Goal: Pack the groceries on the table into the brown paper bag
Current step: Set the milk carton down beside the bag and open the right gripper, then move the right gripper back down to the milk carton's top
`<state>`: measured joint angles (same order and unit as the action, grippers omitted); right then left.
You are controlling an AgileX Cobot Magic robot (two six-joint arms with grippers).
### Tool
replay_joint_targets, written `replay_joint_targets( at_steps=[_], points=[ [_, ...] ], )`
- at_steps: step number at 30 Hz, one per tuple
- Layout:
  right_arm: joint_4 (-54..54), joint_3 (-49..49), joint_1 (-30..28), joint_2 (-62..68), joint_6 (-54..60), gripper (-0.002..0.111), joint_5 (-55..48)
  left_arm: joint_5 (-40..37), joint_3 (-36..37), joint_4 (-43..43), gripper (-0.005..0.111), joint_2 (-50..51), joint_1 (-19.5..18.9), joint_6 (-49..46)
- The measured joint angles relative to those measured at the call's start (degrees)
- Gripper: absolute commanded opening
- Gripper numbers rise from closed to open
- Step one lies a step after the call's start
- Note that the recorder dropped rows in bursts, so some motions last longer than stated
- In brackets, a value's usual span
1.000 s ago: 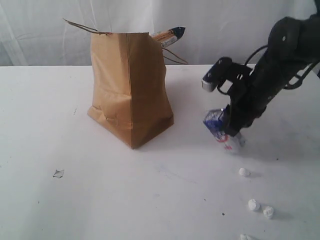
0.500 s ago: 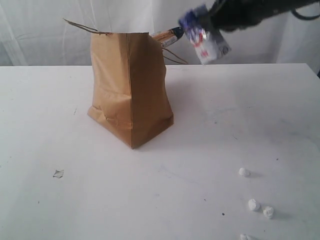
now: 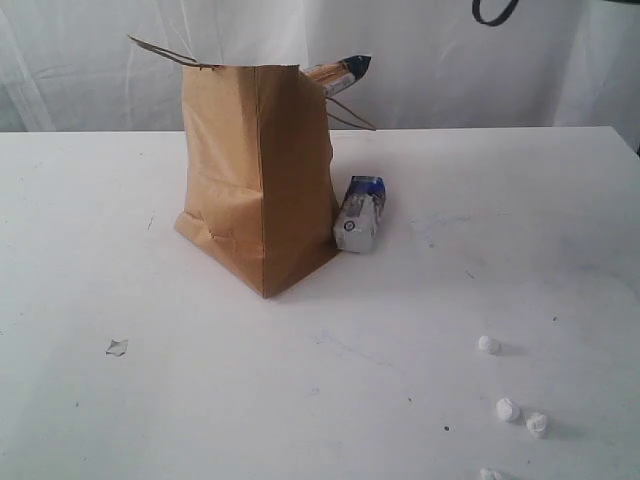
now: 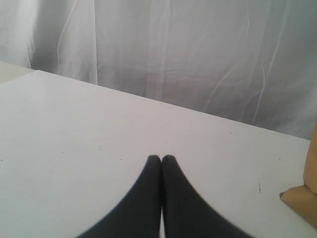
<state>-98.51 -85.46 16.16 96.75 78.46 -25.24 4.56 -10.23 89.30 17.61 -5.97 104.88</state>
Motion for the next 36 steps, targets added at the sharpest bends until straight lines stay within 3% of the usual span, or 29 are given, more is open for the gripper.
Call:
replay_joint_targets(
  at_steps=[4,9,12,17,22,28,31,33,36],
  points=[
    [8.0,2.0,0.1,0.5,0.2,0.0,8.2,0.7,0.0,-0.2,0.0,0.0,1.2,0.0],
    [22.4,11.3,0.1,8.9,-16.9,0.0,15.6,1.3,0.0,-0.3,0.0,0.0,1.8,0.0],
    [23.7,10.0,0.0,14.6,-25.4,0.0,17.0,1.3,0.0,-0.3,0.0,0.0,1.8,0.0],
    [29.0,6.7,0.0,17.9,-24.7,0.0,20.0,1.3,0.0,-0.3,0.0,0.0,1.8,0.0],
    [51.8,6.6,-0.1,17.1,-17.0,0.0,15.8,1.3,0.0,-0.3,0.0,0.0,1.8,0.0],
    [85.3,6.2,-1.3,15.7,-40.9,0.0,13.2,2.0,0.0,-1.4,0.0,0.4,1.8,2.4],
    [111.3,5.5,-3.7,16.5,-59.3,0.0,5.4,2.6,0.0,-1.5,0.0,1.1,1.8,2.6],
    [129.5,4.5,-5.5,18.3,-74.5,0.0,-9.3,2.8,0.0,-1.5,0.0,1.2,1.8,2.6],
    [140.4,3.9,-7.9,20.2,-90.9,0.0,-31.0,2.9,0.0,-1.5,0.0,1.3,1.8,2.6]
  ],
)
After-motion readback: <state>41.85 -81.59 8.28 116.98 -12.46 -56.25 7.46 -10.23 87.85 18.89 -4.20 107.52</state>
